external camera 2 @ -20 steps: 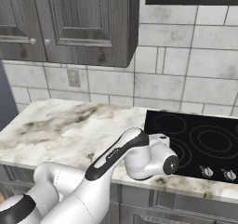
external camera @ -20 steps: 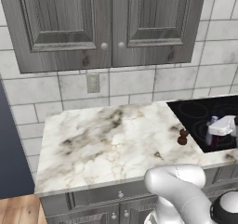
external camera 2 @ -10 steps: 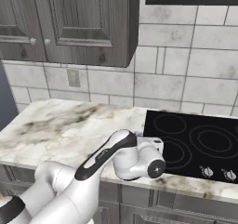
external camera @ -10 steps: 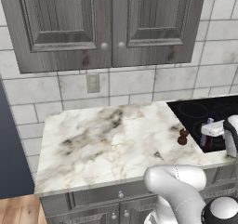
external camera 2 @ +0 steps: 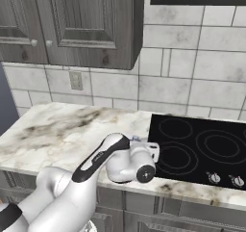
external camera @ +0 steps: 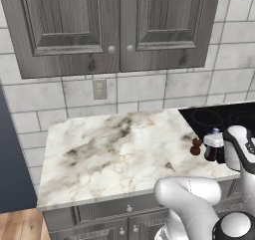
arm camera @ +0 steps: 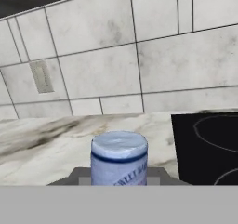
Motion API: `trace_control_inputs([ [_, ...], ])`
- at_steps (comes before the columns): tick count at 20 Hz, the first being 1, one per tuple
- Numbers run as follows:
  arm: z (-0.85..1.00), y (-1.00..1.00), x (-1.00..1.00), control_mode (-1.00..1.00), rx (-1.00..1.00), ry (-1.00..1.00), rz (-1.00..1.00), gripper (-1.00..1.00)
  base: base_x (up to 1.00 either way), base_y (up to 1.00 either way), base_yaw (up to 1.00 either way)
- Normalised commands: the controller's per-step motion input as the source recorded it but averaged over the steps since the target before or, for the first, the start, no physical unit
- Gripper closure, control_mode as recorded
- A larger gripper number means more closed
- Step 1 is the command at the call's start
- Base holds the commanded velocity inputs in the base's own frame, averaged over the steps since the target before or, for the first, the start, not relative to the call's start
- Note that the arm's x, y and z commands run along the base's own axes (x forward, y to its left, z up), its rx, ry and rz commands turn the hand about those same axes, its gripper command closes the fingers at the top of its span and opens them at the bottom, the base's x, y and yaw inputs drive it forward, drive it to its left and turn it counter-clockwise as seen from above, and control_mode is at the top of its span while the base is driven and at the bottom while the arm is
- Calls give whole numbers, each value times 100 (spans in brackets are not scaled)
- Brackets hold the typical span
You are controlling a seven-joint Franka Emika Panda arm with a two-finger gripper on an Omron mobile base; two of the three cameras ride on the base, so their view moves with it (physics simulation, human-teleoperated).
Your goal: Take 2 condiments from the cabinet and move them on the counter near the stove.Make sure the condiments are lined up with each other, next to each other.
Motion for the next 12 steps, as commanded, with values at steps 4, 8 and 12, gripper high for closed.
trace_control_inputs([
  [4, -6, 0, 34, -100, 0, 0, 0, 100, 0, 0, 0],
  [8, -12, 0, 27, -100, 0, 0, 0, 100, 0, 0, 0],
  [12, -16, 0, 10, -100, 0, -2, 0, 100, 0, 0, 0],
])
